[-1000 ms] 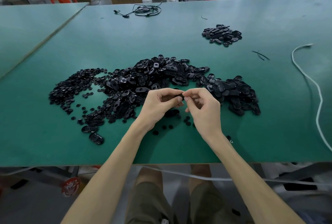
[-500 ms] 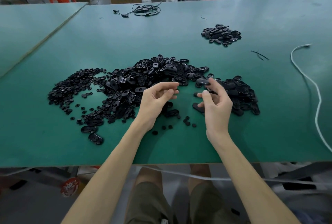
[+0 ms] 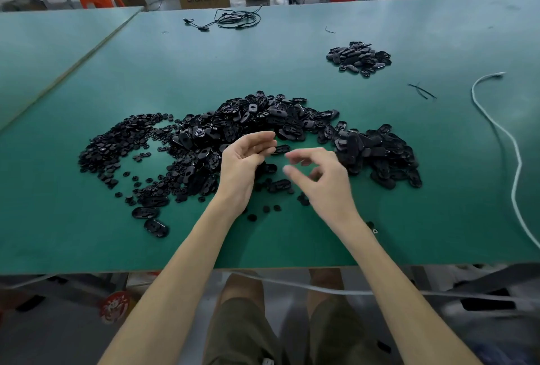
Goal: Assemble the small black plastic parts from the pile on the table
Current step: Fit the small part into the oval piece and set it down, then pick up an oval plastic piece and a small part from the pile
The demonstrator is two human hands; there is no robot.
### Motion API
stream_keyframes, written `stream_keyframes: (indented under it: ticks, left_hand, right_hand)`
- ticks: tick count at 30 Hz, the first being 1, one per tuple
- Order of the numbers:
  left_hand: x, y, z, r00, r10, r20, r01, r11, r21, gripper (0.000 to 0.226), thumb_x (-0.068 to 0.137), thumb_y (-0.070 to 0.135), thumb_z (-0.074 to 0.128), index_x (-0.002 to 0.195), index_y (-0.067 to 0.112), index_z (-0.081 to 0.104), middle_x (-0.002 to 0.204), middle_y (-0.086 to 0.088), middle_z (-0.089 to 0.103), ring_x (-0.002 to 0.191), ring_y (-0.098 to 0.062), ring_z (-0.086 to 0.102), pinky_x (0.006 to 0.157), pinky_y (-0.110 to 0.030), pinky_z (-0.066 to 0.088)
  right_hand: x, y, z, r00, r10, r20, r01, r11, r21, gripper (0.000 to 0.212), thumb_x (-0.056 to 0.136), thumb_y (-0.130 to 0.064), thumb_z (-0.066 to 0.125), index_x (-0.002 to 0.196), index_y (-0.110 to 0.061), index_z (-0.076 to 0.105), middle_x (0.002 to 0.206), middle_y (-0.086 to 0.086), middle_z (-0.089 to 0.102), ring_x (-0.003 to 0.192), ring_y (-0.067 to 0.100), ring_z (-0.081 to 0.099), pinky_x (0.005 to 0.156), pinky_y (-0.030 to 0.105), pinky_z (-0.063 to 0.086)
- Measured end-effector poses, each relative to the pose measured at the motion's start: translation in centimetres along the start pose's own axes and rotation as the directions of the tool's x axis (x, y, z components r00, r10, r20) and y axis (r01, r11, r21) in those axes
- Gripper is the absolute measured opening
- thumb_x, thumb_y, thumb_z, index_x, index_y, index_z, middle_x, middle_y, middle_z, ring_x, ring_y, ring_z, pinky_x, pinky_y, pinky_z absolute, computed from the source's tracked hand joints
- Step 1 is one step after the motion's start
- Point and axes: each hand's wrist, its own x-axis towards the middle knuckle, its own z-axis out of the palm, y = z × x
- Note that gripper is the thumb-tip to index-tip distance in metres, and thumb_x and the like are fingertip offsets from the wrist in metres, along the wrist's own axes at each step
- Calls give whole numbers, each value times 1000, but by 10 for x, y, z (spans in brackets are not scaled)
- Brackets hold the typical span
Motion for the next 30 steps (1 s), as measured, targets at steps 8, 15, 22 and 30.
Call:
stream_keyframes:
  ticks: [8,15,22,30]
  left_hand:
    - [0,7,-4,985,-172,29,171,928,-332,45,88,-25,38,118,-7,68,120,-21,70,121,-32,68,103,-40,56]
    - [1,13,-9,952,-275,137,302,752,-586,40,94,-14,39,126,-6,62,128,-20,68,129,-33,64,114,-49,47]
    - [0,23,-17,953,-276,126,241,435,-868,30,100,-7,41,119,-7,65,127,-19,67,123,-32,67,115,-45,46]
    - [-3,27,-16,951,-291,103,232,453,-861,28,102,-5,42,112,-3,68,118,-16,70,109,-27,72,104,-41,54]
  right_hand:
    - [-3,-1,11,933,-122,338,259,880,-397,52,99,-35,70,147,-19,58,142,-8,60,134,18,40,116,38,33]
    - [-5,-2,10,930,-157,333,292,865,-407,46,97,-32,71,141,-20,60,141,-8,58,135,19,41,114,42,38]
    - [-6,-4,13,908,-161,387,344,813,-470,43,102,-40,62,142,-24,61,143,-12,56,134,17,39,110,38,37]
    - [-8,-5,14,943,-161,292,285,844,-455,25,98,-31,72,116,-13,70,109,-1,58,112,20,43,103,27,38]
